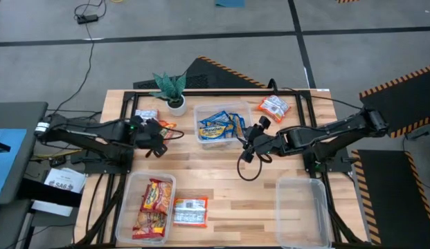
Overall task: Sort Maruchan noodles
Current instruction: Put the orange noodle packet into the bottom right transparent bin
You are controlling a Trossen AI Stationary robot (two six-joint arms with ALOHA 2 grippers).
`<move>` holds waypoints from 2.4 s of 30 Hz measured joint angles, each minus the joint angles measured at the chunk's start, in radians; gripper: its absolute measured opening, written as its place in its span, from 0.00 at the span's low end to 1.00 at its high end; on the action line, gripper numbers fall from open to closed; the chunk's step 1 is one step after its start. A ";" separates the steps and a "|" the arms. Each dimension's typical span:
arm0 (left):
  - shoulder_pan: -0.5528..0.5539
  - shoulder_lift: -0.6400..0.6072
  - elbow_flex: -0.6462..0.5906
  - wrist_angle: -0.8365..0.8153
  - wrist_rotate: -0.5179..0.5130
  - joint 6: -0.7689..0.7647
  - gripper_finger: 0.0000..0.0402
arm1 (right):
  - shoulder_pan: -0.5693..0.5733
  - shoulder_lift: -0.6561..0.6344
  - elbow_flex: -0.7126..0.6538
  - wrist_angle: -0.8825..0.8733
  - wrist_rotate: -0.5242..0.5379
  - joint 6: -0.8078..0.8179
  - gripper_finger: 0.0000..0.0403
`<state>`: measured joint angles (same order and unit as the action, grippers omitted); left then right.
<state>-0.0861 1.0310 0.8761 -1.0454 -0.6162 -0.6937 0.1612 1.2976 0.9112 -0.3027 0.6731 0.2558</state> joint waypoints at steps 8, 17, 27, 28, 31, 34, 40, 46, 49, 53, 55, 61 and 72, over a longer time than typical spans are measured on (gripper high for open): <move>-0.117 -0.019 0.091 0.017 -0.114 0.036 0.00 | 0.020 -0.006 0.000 -0.005 0.000 -0.018 0.52; -0.233 -0.019 0.179 0.197 -0.151 0.158 0.00 | 0.100 -0.083 0.000 -0.077 0.007 -0.018 0.52; -0.255 -0.015 0.202 0.457 -0.078 0.331 0.00 | 0.182 -0.199 0.000 -0.150 0.009 0.024 0.52; -0.255 -0.015 0.202 0.478 -0.071 0.345 0.00 | 0.184 -0.213 0.000 -0.135 0.009 0.011 0.52; -0.255 -0.015 0.202 0.509 -0.069 0.371 0.00 | 0.186 -0.260 0.000 -0.092 0.010 0.000 0.52; -0.255 -0.014 0.202 0.545 -0.065 0.396 0.00 | 0.183 -0.304 0.000 -0.056 0.010 0.000 0.52; -0.231 0.057 0.202 0.672 0.024 0.477 0.00 | 0.164 -0.360 0.000 -0.018 0.010 -0.001 0.52; -0.172 0.188 0.202 0.851 0.206 0.564 0.00 | 0.150 -0.364 0.000 0.001 0.009 -0.002 0.52; -0.141 0.253 0.202 0.962 0.313 0.597 0.00 | 0.150 -0.361 0.000 0.005 0.008 -0.002 0.52; -0.104 0.332 0.202 1.122 0.447 0.631 0.00 | 0.148 -0.361 0.000 0.029 0.008 -0.002 0.52; -0.088 0.371 0.202 1.210 0.508 0.648 0.00 | 0.144 -0.364 0.000 0.054 0.008 -0.003 0.52; -0.044 0.499 0.202 1.476 0.692 0.653 0.00 | 0.128 -0.375 0.001 0.163 0.007 -0.029 0.52; -0.014 0.755 0.362 1.693 0.874 0.646 0.00 | 0.077 -0.385 0.000 0.274 0.005 -0.047 0.52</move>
<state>-0.1000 1.7857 1.2380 0.6477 0.2580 -0.0479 0.2379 0.9127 0.9115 -0.0289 0.6781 0.2089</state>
